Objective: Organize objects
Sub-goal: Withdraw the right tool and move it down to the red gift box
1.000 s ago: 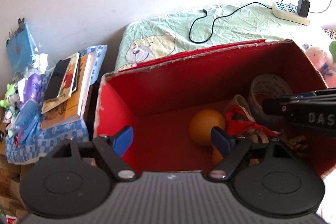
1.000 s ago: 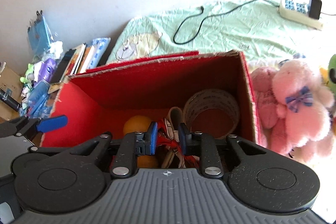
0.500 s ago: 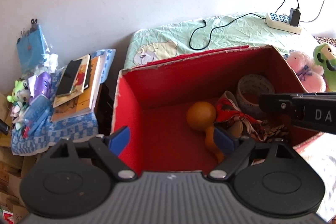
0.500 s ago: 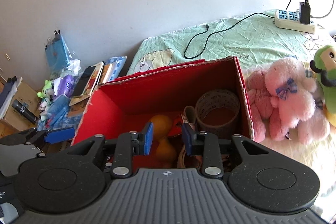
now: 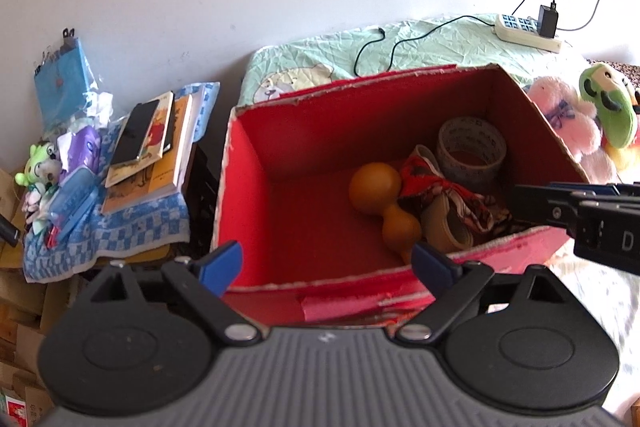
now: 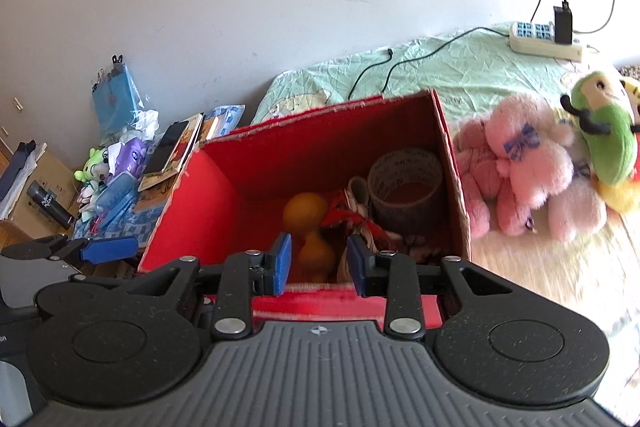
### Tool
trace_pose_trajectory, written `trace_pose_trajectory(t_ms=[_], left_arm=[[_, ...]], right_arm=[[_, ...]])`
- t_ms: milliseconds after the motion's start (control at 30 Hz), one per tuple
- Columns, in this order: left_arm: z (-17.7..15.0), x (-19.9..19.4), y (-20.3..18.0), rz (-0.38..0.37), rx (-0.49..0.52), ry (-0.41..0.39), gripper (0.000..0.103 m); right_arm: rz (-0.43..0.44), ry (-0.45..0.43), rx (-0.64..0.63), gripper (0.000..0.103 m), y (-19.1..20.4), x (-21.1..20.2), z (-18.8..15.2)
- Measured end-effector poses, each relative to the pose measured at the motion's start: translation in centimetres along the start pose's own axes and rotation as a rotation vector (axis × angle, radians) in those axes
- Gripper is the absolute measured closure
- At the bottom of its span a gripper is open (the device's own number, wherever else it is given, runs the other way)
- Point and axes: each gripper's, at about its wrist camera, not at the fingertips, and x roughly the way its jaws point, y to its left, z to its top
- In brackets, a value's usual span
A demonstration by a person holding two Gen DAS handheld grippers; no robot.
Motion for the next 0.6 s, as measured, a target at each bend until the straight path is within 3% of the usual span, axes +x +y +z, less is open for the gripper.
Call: trace_pose_trajectory(t_ms=[100,600], left_arm=[[-0.5,-0.2,-0.3,0.017,-0.001,0.011,0.005],[-3.3,0.0,-4.4,0.05,-0.05,0.129,0.003]], right_arm=[[-0.003,-0.001,0.003,0.058,-0.5,-0.2,-0.7],[0.08,0.139,-0.01,0.058,-4.1,-1.1,-2.8]])
